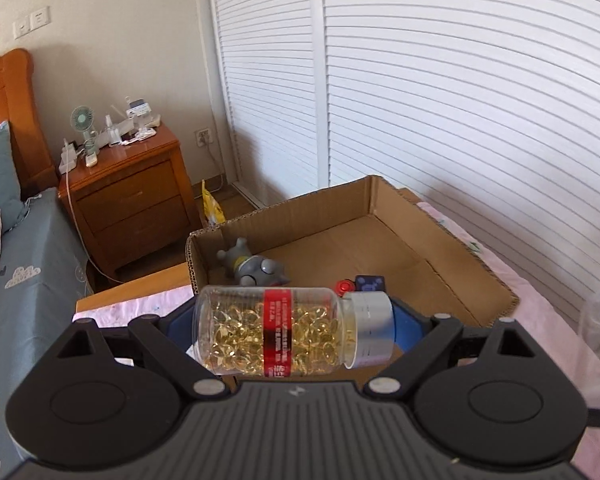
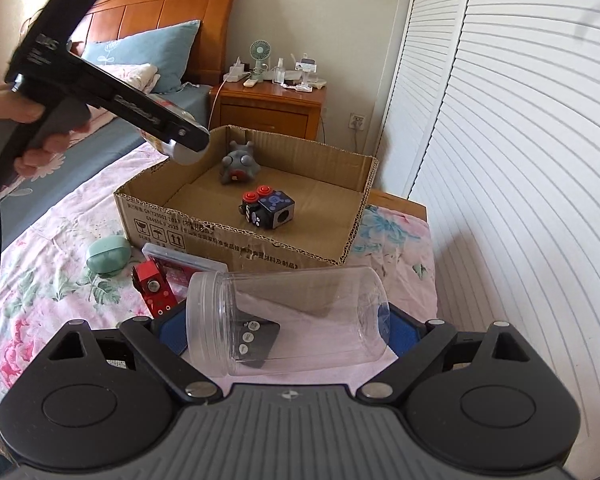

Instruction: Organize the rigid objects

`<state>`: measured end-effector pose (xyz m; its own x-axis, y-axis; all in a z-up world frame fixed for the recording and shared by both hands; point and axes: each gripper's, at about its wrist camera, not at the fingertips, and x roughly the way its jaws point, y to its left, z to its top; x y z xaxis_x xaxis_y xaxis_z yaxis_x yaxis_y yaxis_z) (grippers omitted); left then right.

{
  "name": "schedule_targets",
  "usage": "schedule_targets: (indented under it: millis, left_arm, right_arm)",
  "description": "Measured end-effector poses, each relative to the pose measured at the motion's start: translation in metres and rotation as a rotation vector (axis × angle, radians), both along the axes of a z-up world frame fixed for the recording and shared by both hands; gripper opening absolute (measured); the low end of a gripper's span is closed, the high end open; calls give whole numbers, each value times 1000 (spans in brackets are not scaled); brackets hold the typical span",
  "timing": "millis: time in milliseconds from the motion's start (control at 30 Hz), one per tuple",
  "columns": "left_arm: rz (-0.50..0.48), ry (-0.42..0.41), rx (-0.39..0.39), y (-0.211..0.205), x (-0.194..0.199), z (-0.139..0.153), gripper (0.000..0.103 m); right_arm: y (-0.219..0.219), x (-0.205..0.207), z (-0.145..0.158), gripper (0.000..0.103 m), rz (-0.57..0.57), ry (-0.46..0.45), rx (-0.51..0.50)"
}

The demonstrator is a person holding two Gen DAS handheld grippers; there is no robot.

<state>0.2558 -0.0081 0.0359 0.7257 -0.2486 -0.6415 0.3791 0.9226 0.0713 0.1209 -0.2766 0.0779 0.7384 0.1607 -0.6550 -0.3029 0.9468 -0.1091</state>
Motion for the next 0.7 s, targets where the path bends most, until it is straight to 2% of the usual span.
schedule_targets:
  millis: [100, 167, 367, 700]
  left_arm:
    - [-2, -18, -8, 4, -2, -8, 95]
    - [-17, -1, -20, 8, -6, -10, 95]
    - [-11, -13, 11, 23, -34, -13, 100]
    - [28, 39, 8, 45, -92, -30, 100]
  right_arm:
    - [3, 0, 1, 96, 2, 0, -3]
    - [5, 1, 2, 96, 4, 1, -11]
    - [10, 9, 7, 96, 8, 2, -6]
    - [21, 53, 26, 96, 6, 28, 34]
